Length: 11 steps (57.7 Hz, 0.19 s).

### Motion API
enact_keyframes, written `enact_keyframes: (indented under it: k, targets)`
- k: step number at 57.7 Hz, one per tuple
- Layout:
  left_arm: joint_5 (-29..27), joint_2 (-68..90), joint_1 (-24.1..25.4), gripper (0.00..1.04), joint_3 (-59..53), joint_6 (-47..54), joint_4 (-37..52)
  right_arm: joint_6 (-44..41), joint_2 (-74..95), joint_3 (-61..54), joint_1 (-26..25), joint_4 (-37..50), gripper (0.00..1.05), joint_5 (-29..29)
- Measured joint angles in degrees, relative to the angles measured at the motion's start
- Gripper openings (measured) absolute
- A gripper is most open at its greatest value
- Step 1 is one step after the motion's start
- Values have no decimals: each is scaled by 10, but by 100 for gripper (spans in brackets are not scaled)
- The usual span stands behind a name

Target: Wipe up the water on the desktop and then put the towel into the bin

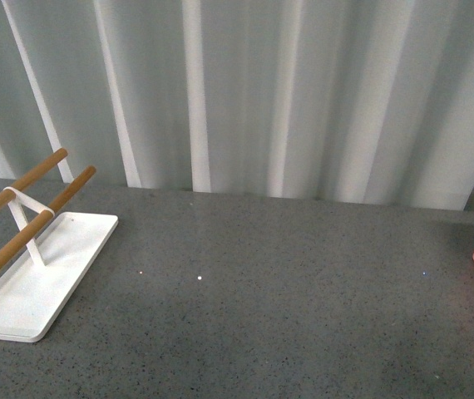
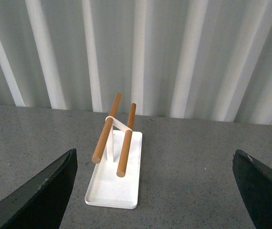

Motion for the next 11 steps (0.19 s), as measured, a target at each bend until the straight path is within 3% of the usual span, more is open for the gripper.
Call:
enact_keyframes:
  k: [11]
  targets:
    - [0,0,0,98,0,0,0,0,0,0,0,0,98,0]
